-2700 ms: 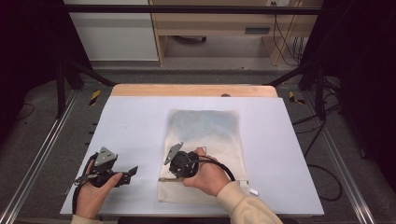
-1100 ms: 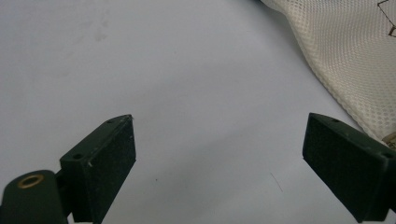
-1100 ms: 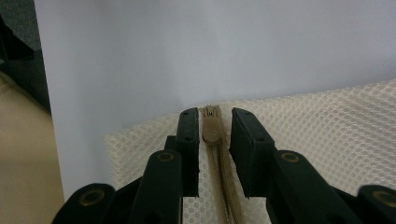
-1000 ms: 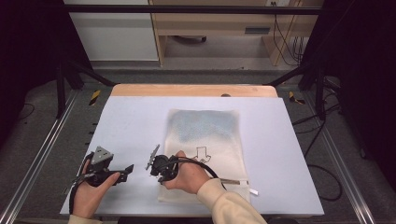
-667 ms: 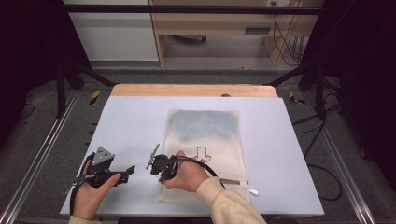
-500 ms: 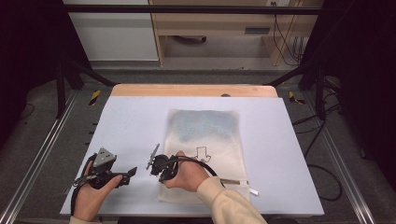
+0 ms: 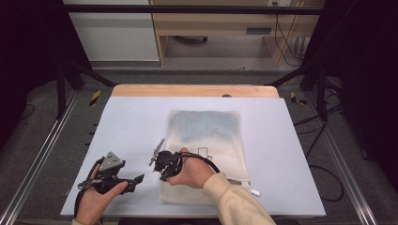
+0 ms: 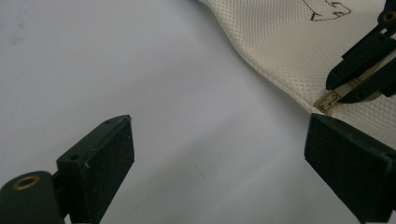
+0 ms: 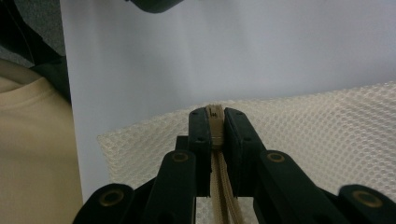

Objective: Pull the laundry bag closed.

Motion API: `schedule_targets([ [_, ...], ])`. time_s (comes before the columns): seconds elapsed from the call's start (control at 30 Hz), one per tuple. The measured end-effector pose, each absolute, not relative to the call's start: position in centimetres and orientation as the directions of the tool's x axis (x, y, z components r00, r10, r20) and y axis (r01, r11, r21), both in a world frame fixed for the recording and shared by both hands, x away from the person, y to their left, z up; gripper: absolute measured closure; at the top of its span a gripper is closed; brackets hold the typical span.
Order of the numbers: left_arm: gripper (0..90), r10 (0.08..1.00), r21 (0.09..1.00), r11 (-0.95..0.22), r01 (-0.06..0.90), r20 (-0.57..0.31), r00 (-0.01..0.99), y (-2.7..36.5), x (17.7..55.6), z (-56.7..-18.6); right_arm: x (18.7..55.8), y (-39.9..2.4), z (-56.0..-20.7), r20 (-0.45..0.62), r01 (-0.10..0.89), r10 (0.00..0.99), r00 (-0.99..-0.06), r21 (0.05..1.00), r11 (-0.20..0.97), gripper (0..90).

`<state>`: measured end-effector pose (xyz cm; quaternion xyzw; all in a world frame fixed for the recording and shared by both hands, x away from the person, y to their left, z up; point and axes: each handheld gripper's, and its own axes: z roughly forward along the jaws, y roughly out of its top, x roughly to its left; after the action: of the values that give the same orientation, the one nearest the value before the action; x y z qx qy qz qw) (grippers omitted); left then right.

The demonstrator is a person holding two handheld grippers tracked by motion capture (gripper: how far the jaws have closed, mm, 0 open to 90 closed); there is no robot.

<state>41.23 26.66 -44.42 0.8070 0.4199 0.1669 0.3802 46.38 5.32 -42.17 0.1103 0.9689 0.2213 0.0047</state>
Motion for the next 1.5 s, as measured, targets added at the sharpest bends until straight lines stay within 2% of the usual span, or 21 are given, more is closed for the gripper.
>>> schedule_targets([
  [0.67,8.3,0.752,0.737,-0.414,0.534,-0.053,0.657,25.4,40.4,-44.6,46.6,5.2,-41.7,0.02,0.182,0.193,-0.981,0.446,0.876,81.8],
  [1.5,7.7,0.696,0.752,-0.403,0.521,-0.117,0.708,22.1,39.9,-44.8,46.3,5.2,-41.7,-0.005,0.166,0.19,-0.982,0.461,0.872,81.8],
])
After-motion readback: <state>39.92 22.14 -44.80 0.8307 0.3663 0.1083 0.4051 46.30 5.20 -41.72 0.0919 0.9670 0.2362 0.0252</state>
